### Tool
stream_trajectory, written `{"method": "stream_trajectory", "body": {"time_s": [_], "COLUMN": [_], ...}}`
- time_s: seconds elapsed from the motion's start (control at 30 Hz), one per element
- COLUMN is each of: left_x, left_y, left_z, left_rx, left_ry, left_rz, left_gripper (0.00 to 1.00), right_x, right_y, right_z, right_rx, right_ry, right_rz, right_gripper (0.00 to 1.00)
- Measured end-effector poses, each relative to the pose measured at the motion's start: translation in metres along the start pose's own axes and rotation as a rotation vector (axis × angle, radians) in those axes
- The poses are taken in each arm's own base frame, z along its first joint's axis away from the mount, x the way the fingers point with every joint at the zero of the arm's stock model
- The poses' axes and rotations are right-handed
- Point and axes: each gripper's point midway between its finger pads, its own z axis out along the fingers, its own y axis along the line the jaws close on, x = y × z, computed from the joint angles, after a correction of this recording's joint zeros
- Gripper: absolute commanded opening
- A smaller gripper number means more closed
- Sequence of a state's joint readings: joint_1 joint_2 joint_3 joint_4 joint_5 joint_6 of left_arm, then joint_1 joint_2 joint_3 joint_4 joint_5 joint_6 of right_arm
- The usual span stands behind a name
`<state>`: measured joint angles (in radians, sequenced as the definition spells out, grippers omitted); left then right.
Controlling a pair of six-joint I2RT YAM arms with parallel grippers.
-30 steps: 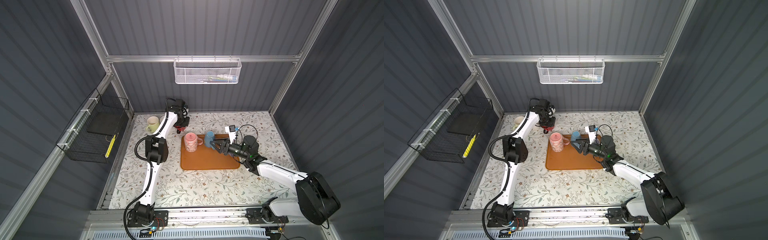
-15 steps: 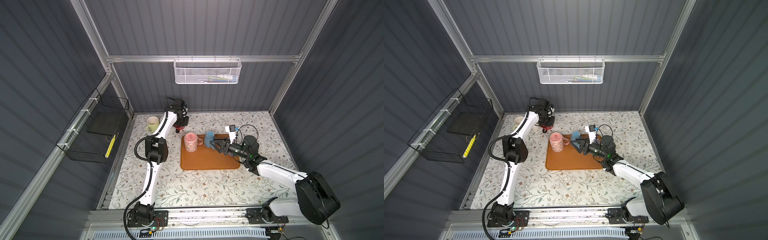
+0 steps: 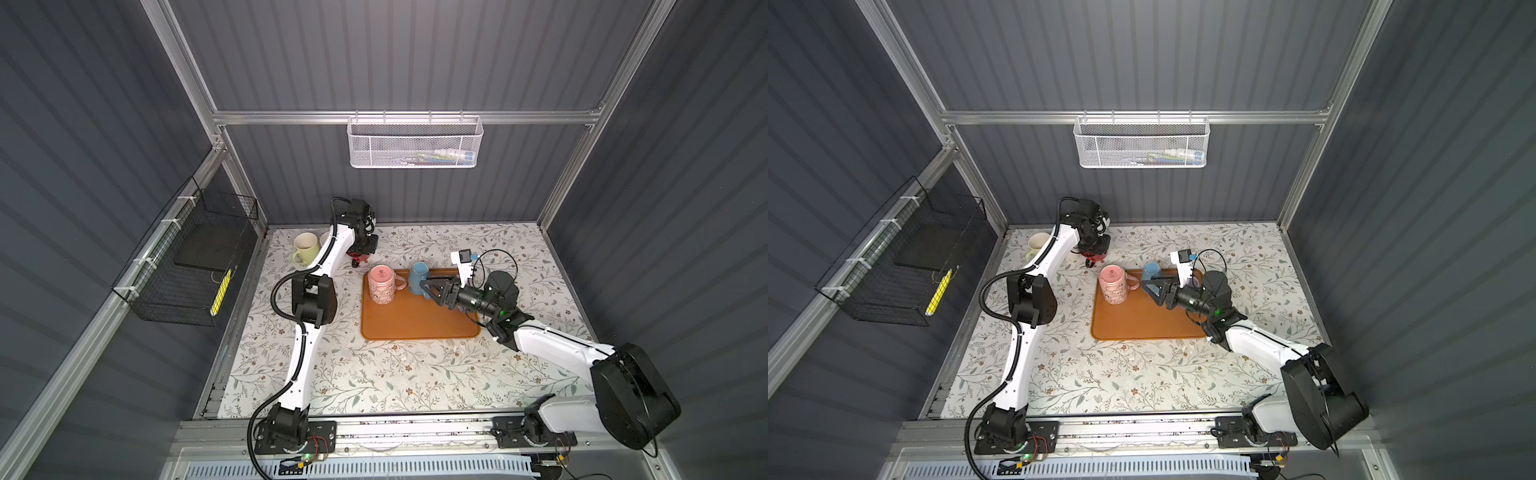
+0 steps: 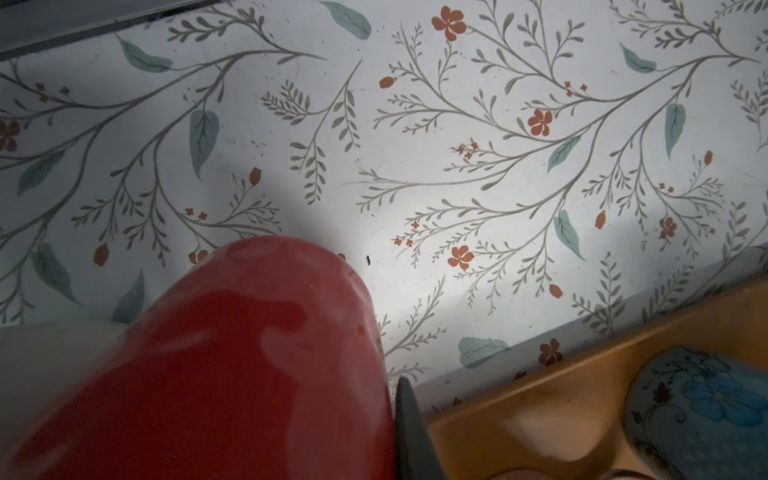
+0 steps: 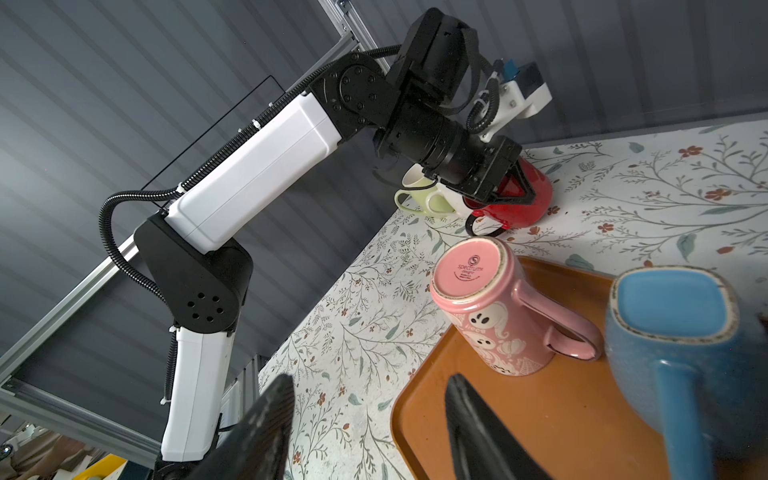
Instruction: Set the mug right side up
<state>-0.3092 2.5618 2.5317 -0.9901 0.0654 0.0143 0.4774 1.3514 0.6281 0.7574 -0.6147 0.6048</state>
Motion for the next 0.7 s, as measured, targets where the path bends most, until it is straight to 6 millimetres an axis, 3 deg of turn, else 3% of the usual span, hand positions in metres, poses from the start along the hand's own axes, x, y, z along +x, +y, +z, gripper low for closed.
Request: {"method": "stream_trajectory", "body": {"time_s": [0.7], "left_x": [0.0010], "left_y": [0.0028], "left_z": [0.0033], "left_rx": [-0.014], "left_ry": [0.001], "left_rz": [0.009], "left_gripper": [0.00], "right_x": [0.0037], "right_y": [-0.0030], "right_z": [0.0006], "right_rx": [-0.003], "right_ry": [-0.003], "right_rz": [0.019], "right_gripper": [0.60]}}
